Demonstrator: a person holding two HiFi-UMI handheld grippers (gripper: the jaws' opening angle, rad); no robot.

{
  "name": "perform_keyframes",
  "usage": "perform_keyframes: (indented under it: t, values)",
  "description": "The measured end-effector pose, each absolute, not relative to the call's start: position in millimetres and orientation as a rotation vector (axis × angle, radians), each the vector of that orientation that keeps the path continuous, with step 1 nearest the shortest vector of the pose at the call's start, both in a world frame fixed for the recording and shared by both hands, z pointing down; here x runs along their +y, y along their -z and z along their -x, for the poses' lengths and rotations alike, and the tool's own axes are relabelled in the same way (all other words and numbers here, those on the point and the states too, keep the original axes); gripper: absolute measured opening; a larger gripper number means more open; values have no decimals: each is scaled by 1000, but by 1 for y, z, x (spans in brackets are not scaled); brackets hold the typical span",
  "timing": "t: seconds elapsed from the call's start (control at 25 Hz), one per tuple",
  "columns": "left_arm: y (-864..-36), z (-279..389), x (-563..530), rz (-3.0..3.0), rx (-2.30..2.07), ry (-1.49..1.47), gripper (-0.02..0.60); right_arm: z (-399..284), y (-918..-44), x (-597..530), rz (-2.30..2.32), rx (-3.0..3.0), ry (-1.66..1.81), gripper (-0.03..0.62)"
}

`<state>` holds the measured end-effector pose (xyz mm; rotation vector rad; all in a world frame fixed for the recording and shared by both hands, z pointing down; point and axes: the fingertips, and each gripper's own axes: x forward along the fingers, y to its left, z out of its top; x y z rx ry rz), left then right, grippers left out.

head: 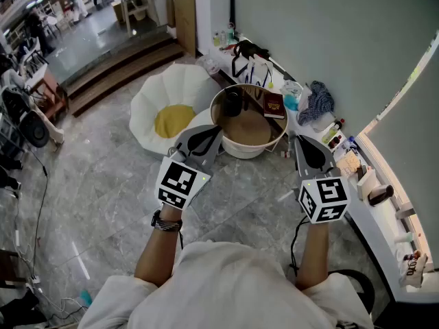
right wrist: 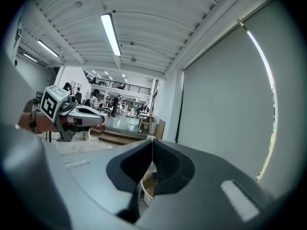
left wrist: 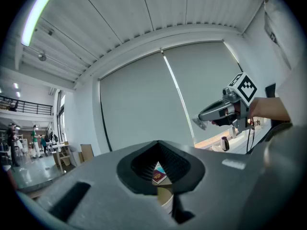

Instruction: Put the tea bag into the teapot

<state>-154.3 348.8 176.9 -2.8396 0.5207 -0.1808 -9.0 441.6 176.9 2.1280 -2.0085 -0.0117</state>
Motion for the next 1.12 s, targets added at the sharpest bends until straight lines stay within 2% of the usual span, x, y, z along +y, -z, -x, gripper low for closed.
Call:
perform_keyframes:
  t: [0.6, 1.12]
  values:
    - [-186, 125, 376, 2834, 553, 215, 5, -25, -177, 466, -2138, -2106, -14, 6]
    - [-210, 103, 352, 2855, 610, 272, 5, -47, -202, 431, -2077, -2154, -64, 6]
